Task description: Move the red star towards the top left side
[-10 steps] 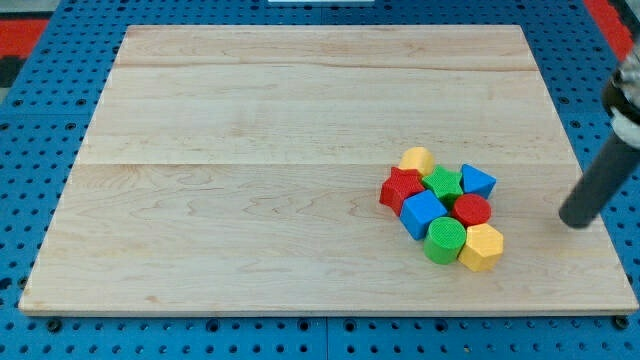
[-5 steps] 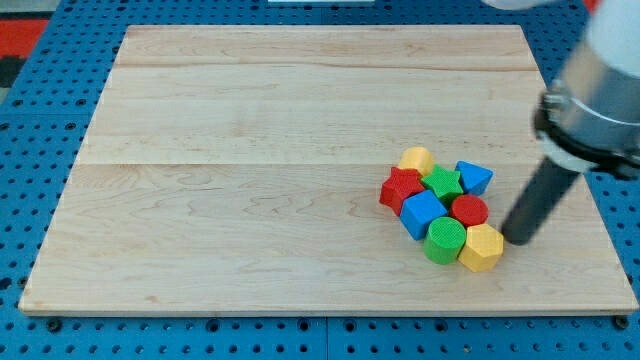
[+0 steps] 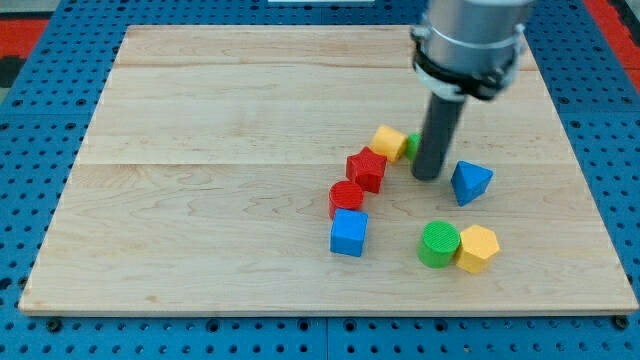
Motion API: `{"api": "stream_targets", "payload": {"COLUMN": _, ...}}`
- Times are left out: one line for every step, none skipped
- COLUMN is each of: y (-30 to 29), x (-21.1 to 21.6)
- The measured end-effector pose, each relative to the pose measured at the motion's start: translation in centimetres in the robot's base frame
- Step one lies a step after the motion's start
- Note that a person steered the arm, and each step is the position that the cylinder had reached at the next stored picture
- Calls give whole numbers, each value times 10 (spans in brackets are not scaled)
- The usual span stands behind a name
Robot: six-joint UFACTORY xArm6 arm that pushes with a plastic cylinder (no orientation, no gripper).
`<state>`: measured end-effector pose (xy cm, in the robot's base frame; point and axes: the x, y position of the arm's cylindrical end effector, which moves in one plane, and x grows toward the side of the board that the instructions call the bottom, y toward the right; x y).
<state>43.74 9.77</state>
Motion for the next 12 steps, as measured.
{"api": "stream_targets", "payload": {"y": -40, "x": -16}}
{"api": "stream_targets", "payload": {"y": 19, "x": 3}}
{"api": "stream_targets", "payload": {"y": -6, "x": 8}}
{"api": "stream_targets", "payload": {"y": -4, "x": 43}}
{"api": "stream_targets", "payload": {"y": -40, "x": 47}}
{"api": "stream_targets", "payload": {"y": -118, "x": -1}}
{"api": "stream_targets", "payload": {"y": -150, "x": -35}}
{"api": "stream_targets", "payload": {"y": -142, "x": -44}}
{"api": "stream_targets", "payload": {"y": -142, "x": -43}}
{"api": "stream_targets", "payload": {"y": -109, "x": -19}}
{"api": "stream_targets", "payload": {"y": -82, "x": 26}}
{"api": "stream_targets", "payload": {"y": -20, "x": 29}}
